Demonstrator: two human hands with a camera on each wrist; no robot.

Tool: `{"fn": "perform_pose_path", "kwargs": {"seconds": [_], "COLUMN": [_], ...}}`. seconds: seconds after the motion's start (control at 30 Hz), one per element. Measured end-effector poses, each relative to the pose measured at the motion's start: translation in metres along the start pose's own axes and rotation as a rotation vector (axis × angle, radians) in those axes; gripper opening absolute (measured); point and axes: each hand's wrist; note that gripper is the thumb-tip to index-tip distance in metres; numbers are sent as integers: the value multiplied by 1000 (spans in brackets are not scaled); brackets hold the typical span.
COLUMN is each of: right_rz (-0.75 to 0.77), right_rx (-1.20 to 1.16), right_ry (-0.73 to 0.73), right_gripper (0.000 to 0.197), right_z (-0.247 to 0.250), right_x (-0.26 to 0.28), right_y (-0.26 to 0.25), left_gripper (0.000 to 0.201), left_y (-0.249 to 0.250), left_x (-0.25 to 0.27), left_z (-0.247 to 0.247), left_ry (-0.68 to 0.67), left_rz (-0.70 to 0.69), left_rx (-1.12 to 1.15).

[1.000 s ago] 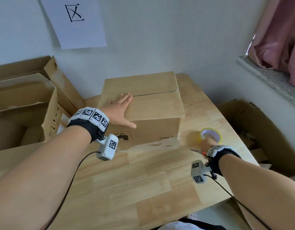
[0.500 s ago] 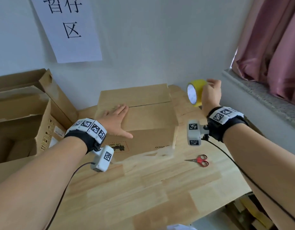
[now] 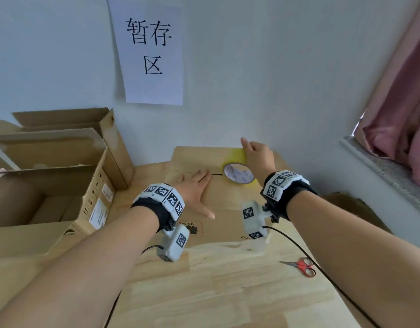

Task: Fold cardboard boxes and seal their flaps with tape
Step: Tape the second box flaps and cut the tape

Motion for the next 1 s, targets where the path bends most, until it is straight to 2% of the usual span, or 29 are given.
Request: {"fn": "perform_pose_path", "kwargs": {"seconds": [0.13, 0.2, 0.27, 0.4, 0.53, 0.63, 0.73, 1.0], "right_rz": [-16, -3, 15, 26, 30, 21, 20, -59], "right_rx": [11, 22, 36, 56, 82, 96, 111, 82], "right_ry": [14, 23, 18, -10, -29, -48, -62, -86], "right_gripper": [49, 49, 50, 51, 51, 48, 47, 42], "right_z": [8, 10, 9, 5, 5, 7, 7, 7], "right_x": [6, 7, 7, 2, 2, 4, 3, 6], "right_y": [5, 7, 6, 5, 5, 4, 0, -7], "left_gripper": [125, 110, 88, 54, 45, 39, 34, 32], "left_y": [0, -3, -6, 0, 20, 28, 31, 47], "left_x": [-2, -1, 1, -4, -15, -11, -4, 16], "left_z": [1, 10, 26, 52, 57, 67, 80, 95], "left_ry": [-52, -69, -46, 166, 156, 160, 174, 236], "left_rz": [-27, -42, -39, 47, 76, 55, 18, -59], "left_rx": [34, 98, 299, 601, 926, 1065, 1065, 766]}}
Point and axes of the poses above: each hand's wrist, its own x-axis away from the middle knuckle, its own z-axis out of the back of the hand, y = z × x, and after that the axes turned 2 degrees about -y, right-handed
